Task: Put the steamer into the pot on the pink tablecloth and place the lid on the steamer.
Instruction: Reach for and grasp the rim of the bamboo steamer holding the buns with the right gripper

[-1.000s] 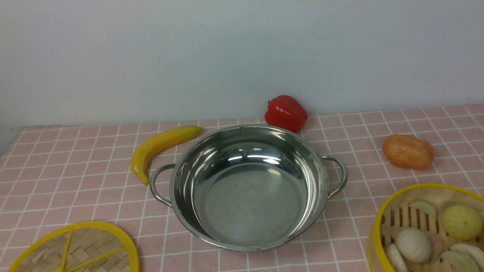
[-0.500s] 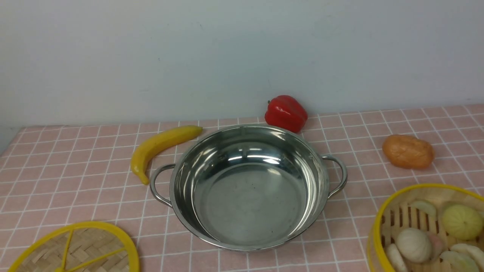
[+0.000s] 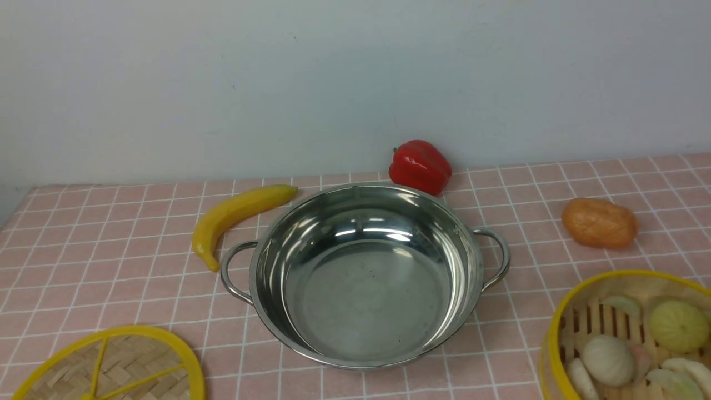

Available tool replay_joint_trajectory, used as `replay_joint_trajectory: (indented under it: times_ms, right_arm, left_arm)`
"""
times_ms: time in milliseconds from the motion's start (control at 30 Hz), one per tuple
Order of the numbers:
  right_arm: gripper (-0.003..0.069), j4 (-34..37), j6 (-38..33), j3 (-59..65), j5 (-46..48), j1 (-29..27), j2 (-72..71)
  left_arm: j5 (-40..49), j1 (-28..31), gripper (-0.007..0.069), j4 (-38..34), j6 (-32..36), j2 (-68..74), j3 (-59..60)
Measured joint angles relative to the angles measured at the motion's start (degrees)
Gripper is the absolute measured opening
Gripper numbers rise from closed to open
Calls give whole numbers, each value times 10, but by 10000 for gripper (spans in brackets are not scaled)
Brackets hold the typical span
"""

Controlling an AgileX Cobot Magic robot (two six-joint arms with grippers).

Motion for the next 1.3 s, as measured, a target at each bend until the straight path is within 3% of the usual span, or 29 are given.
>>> replay_joint_trajectory:
  times_ms: [200,300,500,633,867,1000,1200,1300]
  right_arm:
    - [243,91,15,-18,0,0,0]
    - [243,121,1,-38,56,0,-1]
    - [243,119,-144,-158,352,0,87]
    - [243,91,-213,-210,460,0,212]
    - [243,40,-397,-226,477,0,446]
    - [243,-2,-414,-226,476,17,525]
    - [243,-141,-384,-226,477,157,638]
    - [243,-179,-357,-226,477,195,661]
  left_arm:
    - [0,0,243,0,0,0,0]
    - [0,0,243,0,0,0,0]
    - [0,0,243,0,0,0,0]
    - [0,0,243,0,0,0,0]
    - [0,0,243,0,0,0,0]
    - [0,0,243,0,0,0,0]
    - [0,0,243,0,0,0,0]
    - [0,0,243,0,0,0,0]
